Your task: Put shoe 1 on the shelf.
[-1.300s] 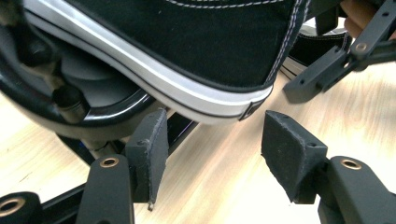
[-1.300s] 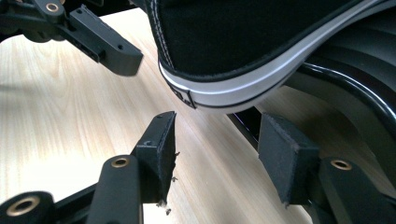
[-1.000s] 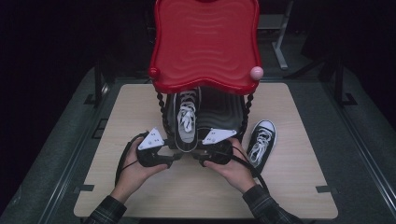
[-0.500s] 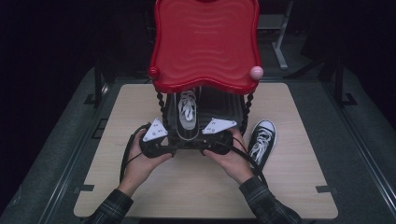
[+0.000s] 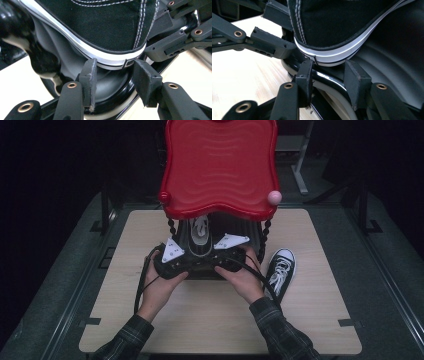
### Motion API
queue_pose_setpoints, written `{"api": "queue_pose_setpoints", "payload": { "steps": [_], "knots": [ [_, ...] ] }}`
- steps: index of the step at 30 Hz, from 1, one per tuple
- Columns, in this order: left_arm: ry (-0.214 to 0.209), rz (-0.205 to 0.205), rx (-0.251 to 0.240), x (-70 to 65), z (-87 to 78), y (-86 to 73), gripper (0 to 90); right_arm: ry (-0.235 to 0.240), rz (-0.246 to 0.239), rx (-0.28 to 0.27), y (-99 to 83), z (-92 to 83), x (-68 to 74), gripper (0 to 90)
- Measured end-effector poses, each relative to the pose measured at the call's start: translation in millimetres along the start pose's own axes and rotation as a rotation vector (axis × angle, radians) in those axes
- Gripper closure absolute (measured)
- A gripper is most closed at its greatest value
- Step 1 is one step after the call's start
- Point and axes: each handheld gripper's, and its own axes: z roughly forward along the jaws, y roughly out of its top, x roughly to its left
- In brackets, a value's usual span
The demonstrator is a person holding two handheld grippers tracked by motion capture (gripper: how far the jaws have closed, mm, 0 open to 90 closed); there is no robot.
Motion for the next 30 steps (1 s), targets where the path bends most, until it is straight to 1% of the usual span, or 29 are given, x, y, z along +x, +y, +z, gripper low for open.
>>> {"api": "queue_pose_setpoints", "payload": {
  "steps": [1,2,3,6,7,8,10,11,13,14,15,16,17,19,20,21,22,23,25,28,30],
  "knots": [
    [0.004,0.000,0.011,0.8,0.7,-0.6,55.3,-0.005,-0.004,0.014,0.6,2.3,0.1,58.3],
    [0.010,-0.006,0.006,1.2,1.5,-1.2,56.7,-0.006,-0.005,0.014,0.7,5.0,0.2,58.4],
    [0.016,-0.005,0.012,1.0,1.8,-1.0,57.4,-0.008,-0.001,0.010,0.7,6.7,0.2,58.4],
    [0.014,-0.016,0.018,0.9,1.6,-0.8,57.9,0.010,0.014,0.021,1.4,7.8,-2.2,58.2],
    [0.016,-0.018,0.031,1.2,1.3,-1.0,58.2,0.015,0.019,0.015,0.9,7.5,-2.7,57.8],
    [0.015,-0.019,0.026,0.9,1.3,-1.8,59.0,0.026,0.029,0.000,0.4,6.1,-3.2,57.4],
    [0.008,-0.017,0.026,1.6,-0.5,-3.3,58.8,0.028,0.027,-0.006,1.6,1.7,-4.3,56.5],
    [0.001,-0.029,0.022,1.1,-1.6,-3.6,57.7,0.028,0.034,-0.014,2.1,-1.3,-4.9,56.5],
    [-0.010,-0.028,0.029,0.6,-4.8,-3.7,54.1,0.026,0.034,-0.024,2.3,-5.6,-6.9,56.2],
    [-0.010,-0.028,0.029,0.6,-4.8,-3.7,53.0,0.026,0.034,-0.024,2.3,-5.6,-6.9,56.2],
    [-0.010,-0.026,0.027,-0.4,-8.9,-4.5,52.3,0.025,0.033,-0.029,1.4,-9.2,-8.3,55.8],
    [-0.010,-0.026,0.027,-0.4,-8.9,-4.5,51.6,0.027,0.031,-0.029,0.5,-11.0,-8.9,55.4],
    [-0.018,-0.033,0.031,0.2,-13.8,-5.6,50.6,0.030,0.033,-0.031,-0.9,-13.2,-9.1,54.8],
    [-0.038,-0.041,0.022,-0.4,-19.6,-7.0,49.1,0.036,0.044,-0.039,-4.8,-18.6,-8.8,53.9],
    [-0.038,-0.041,0.022,-0.4,-19.6,-7.0,48.3,0.036,0.044,-0.039,-4.8,-18.6,-8.8,53.9],
    [-0.064,-0.043,0.023,-2.4,-26.4,-9.1,47.0,0.040,0.052,-0.042,-9.9,-25.5,-8.6,53.2],
    [-0.064,-0.043,0.023,-2.4,-26.4,-9.1,46.4,0.040,0.052,-0.042,-9.9,-25.5,-8.6,53.2],
    [-0.079,-0.042,0.026,-4.6,-33.5,-12.1,45.4,0.046,0.062,-0.045,-15.4,-33.1,-8.3,52.9],
    [-0.098,-0.050,0.031,-6.0,-40.3,-15.7,44.2,0.049,0.065,-0.041,-21.2,-40.6,-8.2,52.8],
    [-0.121,-0.059,0.043,-6.4,-49.5,-22.8,42.1,0.053,0.079,-0.040,-30.3,-52.6,-8.3,52.8],
    [-0.127,-0.058,0.053,-6.2,-55.0,-29.6,41.2,0.045,0.080,-0.034,-37.3,-61.7,-9.9,52.8]
  ]
}}
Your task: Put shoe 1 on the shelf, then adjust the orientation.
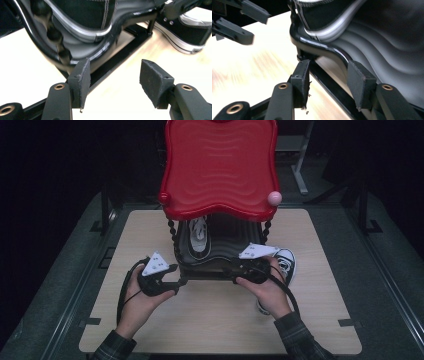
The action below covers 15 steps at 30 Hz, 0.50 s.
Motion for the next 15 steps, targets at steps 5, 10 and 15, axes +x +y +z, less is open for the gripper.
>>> {"api": "queue_pose_setpoints", "payload": {
  "steps": [5,10,15],
  "knots": [
    [-0.011,-0.017,0.046,3.4,-7.0,-22.6,38.8,-0.022,0.034,-0.008,-18.8,-24.4,-8.6,52.1],
    [-0.003,-0.041,0.083,9.8,-9.4,-46.9,35.4,-0.065,0.063,-0.006,-38.6,-49.5,-19.6,50.6],
    [0.028,-0.067,0.118,21.1,-14.9,-68.3,31.6,-0.128,0.108,-0.005,-58.8,-73.0,-35.2,50.7]
  ]
}}
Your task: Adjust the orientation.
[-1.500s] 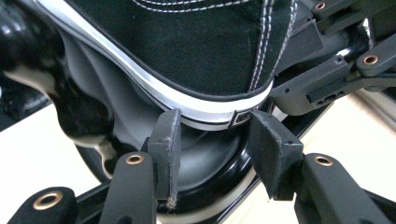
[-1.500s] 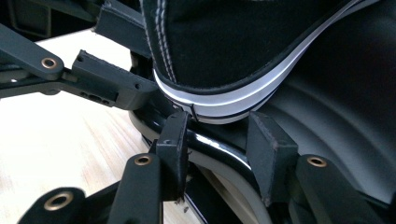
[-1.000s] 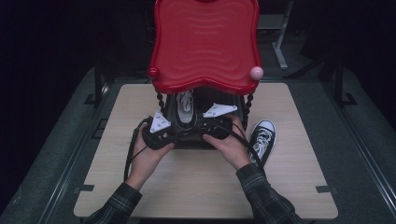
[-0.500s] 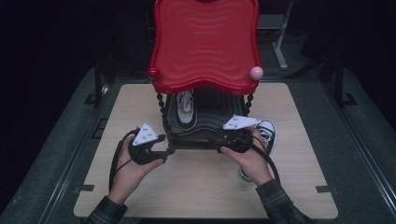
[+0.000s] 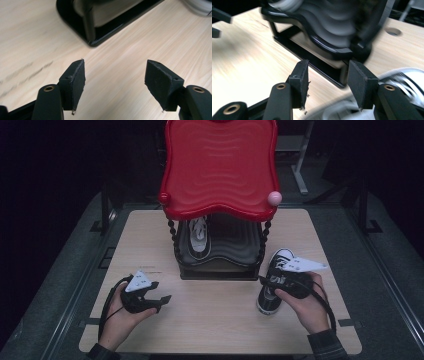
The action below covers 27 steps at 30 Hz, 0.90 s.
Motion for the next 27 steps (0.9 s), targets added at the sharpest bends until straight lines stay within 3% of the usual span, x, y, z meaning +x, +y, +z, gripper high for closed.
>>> {"api": "queue_pose_setpoints", "payload": {
  "steps": [8,17,20,22,27],
  "knots": [
    [0.053,-0.060,0.075,21.2,2.0,-28.9,29.6,-0.098,0.090,0.037,-27.2,-12.6,-35.1,51.6],
    [0.061,-0.062,0.102,23.6,7.1,-31.6,30.4,-0.131,0.160,0.095,-38.1,8.5,-50.8,55.1],
    [0.064,-0.064,0.105,24.1,6.8,-31.9,30.7,-0.096,0.195,0.119,-42.0,16.2,-56.0,73.0],
    [0.067,-0.065,0.104,24.7,6.5,-32.3,30.9,-0.102,0.214,0.115,-42.3,16.6,-56.8,81.3],
    [0.072,-0.064,0.104,25.7,6.1,-33.0,31.1,-0.129,0.249,0.095,-42.1,8.0,-59.3,85.1]
  ]
}}
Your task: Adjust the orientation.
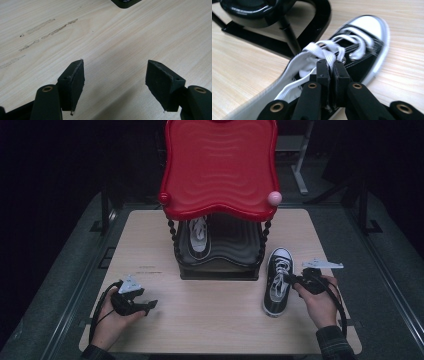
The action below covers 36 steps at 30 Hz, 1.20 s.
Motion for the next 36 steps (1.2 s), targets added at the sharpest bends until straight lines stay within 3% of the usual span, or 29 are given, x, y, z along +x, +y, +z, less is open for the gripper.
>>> {"api": "queue_pose_setpoints", "payload": {
  "steps": [4,12,16,24,30,36],
  "knots": [
    [-0.003,0.003,0.002,-0.7,0.5,0.5,31.1,-0.005,0.028,-0.018,-3.1,-11.2,-4.4,85.4],
    [-0.006,0.007,0.001,-1.8,1.1,1.7,31.1,-0.022,0.004,-0.020,-16.2,-38.5,1.2,85.6],
    [-0.005,0.008,0.001,-1.7,1.3,2.2,31.1,-0.009,0.003,-0.031,-24.9,-51.8,3.9,85.6],
    [-0.012,0.016,-0.005,-5.3,2.3,4.3,31.0,0.058,-0.025,-0.054,-42.4,-77.5,27.5,85.5],
    [-0.012,0.018,-0.007,-5.9,2.2,4.7,31.0,0.131,-0.068,-0.067,-41.7,-77.7,51.3,85.5],
    [-0.017,0.020,-0.007,-6.1,2.9,5.1,30.9,0.200,-0.124,-0.051,-32.1,-59.9,76.4,85.5]
  ]
}}
